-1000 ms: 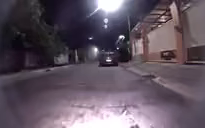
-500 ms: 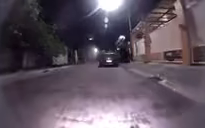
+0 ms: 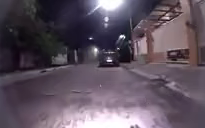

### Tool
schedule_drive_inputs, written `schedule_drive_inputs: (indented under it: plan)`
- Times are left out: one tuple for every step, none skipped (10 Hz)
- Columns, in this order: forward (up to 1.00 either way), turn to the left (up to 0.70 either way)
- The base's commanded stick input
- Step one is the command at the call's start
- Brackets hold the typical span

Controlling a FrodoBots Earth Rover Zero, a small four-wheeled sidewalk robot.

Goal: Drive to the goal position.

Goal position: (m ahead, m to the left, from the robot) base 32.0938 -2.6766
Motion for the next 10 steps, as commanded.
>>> schedule_drive_inputs:
  plan:
    - [0.70,0.00]
    - [0.70,0.00]
    - [0.70,0.00]
    - [0.70,0.00]
    - [0.70,0.00]
    - [0.70,0.00]
    - [0.70,0.16]
    - [0.70,0.30]
    - [0.70,0.11]
    - [0.70,0.00]
